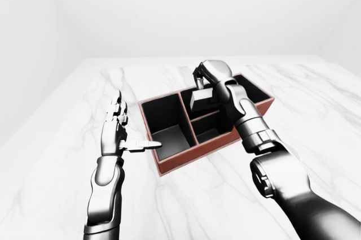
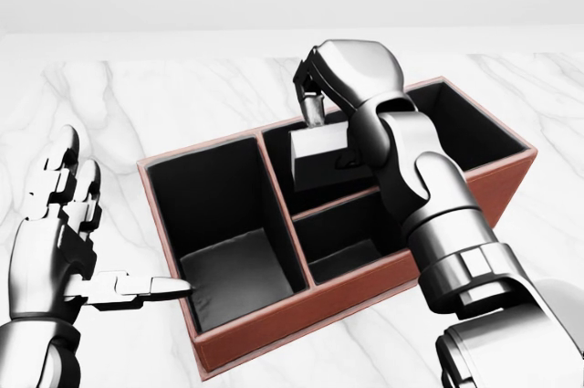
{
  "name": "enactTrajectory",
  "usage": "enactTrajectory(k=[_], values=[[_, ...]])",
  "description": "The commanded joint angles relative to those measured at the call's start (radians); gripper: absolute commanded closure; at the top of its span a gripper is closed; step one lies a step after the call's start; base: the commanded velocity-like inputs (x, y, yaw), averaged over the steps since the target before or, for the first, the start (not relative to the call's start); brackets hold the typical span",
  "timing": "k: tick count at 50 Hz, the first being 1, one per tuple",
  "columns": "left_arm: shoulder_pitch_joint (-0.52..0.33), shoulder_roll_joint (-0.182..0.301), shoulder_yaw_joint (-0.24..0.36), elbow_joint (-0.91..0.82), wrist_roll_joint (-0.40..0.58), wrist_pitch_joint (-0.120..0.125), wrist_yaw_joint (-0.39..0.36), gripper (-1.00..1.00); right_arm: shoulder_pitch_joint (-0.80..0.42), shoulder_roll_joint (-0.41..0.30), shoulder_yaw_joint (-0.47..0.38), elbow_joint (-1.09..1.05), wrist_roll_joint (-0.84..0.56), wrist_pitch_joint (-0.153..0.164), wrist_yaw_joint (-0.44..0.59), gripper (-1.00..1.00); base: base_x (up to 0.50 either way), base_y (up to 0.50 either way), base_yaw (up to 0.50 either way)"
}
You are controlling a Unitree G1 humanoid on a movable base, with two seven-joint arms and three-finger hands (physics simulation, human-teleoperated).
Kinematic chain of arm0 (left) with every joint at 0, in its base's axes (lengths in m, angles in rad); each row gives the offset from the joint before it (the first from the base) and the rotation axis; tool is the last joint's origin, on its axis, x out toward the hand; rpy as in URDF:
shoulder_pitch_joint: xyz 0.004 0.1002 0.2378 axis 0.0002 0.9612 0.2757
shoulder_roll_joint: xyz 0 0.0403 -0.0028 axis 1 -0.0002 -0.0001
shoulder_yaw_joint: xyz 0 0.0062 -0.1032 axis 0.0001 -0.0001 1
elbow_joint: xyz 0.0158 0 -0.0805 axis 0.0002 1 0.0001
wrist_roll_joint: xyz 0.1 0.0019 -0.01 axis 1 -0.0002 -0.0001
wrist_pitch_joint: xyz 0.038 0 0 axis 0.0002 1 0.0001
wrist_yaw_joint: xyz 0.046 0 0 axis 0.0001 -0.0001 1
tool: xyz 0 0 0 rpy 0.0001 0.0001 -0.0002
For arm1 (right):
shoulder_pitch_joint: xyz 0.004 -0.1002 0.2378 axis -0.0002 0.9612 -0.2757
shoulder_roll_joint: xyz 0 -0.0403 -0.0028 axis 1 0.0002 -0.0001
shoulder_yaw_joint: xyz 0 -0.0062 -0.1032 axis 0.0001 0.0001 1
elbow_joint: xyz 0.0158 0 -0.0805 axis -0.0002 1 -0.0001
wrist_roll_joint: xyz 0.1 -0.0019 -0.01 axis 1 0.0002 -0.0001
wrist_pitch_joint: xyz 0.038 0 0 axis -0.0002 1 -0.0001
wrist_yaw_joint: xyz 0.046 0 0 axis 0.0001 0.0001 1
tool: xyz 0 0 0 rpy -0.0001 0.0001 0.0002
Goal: Pick up the book and place it in the front compartment of the caddy.
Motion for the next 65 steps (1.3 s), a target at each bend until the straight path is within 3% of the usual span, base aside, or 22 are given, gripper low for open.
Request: enactTrajectory(k=[1,65], values=[[0.000,0.000,0.001,-0.002,0.000,0.000,0.000,-1.00,-0.029,0.005,-0.008,0.049,-0.002,0.000,-0.065,1.00,0.00,0.00,0.00],[0.001,0.000,0.002,-0.007,-0.001,0.000,0.002,-1.00,-0.074,0.037,0.020,0.220,-0.055,0.000,-0.222,1.00,0.00,0.00,0.00]])
